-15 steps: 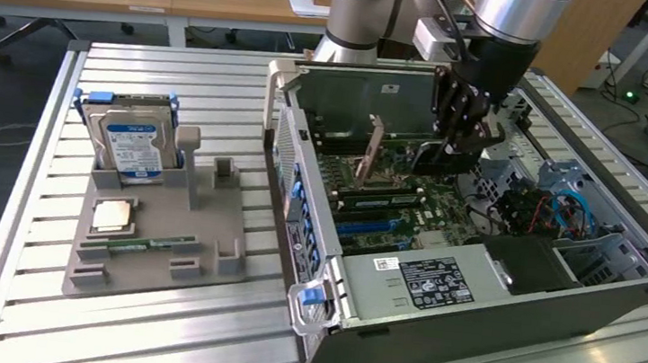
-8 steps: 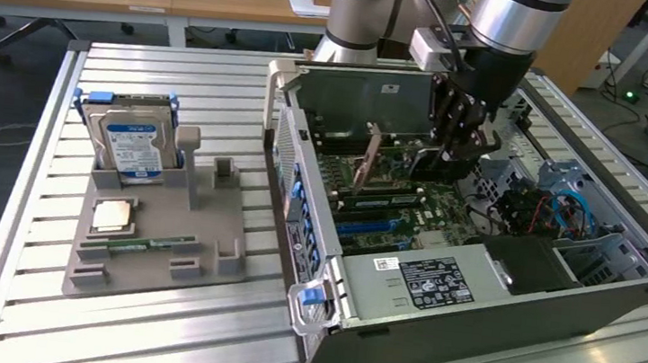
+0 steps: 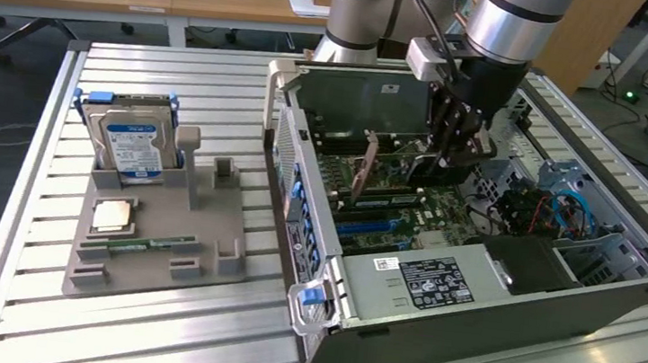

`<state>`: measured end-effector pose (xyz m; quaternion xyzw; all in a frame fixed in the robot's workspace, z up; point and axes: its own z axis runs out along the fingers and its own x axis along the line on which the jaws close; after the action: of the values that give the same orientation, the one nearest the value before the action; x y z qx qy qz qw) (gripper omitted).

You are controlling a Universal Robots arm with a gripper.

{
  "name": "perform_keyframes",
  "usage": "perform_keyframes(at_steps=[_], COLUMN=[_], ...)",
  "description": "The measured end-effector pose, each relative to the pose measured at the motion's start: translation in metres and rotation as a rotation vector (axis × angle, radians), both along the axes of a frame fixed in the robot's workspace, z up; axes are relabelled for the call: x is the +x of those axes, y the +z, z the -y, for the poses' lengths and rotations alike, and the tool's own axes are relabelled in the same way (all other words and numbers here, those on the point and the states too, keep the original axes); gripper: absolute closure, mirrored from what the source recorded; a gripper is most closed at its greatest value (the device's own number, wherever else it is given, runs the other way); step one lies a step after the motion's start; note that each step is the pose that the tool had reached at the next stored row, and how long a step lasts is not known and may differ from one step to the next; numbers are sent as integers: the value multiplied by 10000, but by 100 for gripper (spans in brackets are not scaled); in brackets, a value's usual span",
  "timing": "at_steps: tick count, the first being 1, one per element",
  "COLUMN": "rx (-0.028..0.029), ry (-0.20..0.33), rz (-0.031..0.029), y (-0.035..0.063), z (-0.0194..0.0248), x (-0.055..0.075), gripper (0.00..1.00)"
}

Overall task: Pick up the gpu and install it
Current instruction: 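Insert the gpu into the slot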

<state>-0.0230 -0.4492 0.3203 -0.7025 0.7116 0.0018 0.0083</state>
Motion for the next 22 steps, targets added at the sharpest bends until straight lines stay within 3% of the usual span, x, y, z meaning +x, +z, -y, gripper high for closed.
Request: perform_keyframes(at_steps=[22], rx=[-2], ry=[11], rz=[-1], y=[-134], z=[6], x=[-10], gripper=[73])
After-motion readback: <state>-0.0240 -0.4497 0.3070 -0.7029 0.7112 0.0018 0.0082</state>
